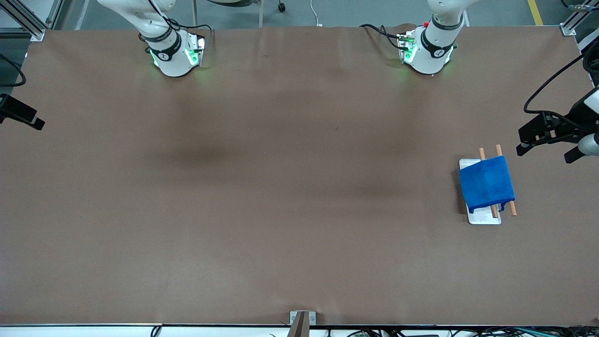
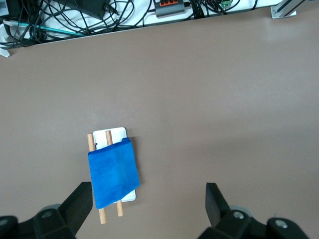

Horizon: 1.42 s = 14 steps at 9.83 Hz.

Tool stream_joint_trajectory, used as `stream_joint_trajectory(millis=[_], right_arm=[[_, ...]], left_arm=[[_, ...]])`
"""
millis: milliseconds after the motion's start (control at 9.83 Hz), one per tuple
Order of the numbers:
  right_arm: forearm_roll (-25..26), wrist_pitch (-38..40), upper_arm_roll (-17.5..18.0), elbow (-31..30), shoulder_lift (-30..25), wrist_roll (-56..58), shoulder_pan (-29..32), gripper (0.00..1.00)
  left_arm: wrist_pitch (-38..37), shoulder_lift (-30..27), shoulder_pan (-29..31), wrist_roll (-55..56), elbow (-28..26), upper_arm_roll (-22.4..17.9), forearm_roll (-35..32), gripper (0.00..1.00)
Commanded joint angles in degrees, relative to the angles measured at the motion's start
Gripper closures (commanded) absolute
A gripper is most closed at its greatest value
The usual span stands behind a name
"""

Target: Right arm passes towel to left arm to hang

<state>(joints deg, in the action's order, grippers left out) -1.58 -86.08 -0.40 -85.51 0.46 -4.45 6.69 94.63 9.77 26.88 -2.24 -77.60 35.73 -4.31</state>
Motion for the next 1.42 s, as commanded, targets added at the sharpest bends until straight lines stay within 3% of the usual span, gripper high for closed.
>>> stream_joint_trajectory(millis=[0,204,305,407,712,1323], right_arm=[[0.2,0.4,0.4,-0.6,-0.9,0.5,0.6,0.00],[0.1,0.4,0.5,-0.6,-0.9,0.5,0.6,0.00],[0.1,0.4,0.4,-0.6,-0.9,0.5,0.7,0.00],[0.1,0.4,0.4,-0.6,-0.9,0.5,0.7,0.00],[0.1,0.5,0.4,-0.6,-0.9,0.5,0.7,0.00],[0.0,0.6,0.3,-0.7,-0.9,0.6,1.0,0.00]], left_arm=[[-2.3,-0.1,-3.5,1.3,-1.5,-2.3,0.6,0.00],[-6.5,-3.2,-18.0,3.9,-1.8,-19.2,3.3,0.00],[-7.8,-4.6,-22.5,3.7,-2.5,-25.8,6.9,0.00],[-7.9,-6.1,-25.3,3.8,-4.1,-29.2,8.2,0.00],[-6.3,-11.2,-29.2,3.8,-11.0,-32.6,8.0,0.00],[-6.0,-8.9,-31.2,4.0,-8.7,-33.2,7.6,0.00]])
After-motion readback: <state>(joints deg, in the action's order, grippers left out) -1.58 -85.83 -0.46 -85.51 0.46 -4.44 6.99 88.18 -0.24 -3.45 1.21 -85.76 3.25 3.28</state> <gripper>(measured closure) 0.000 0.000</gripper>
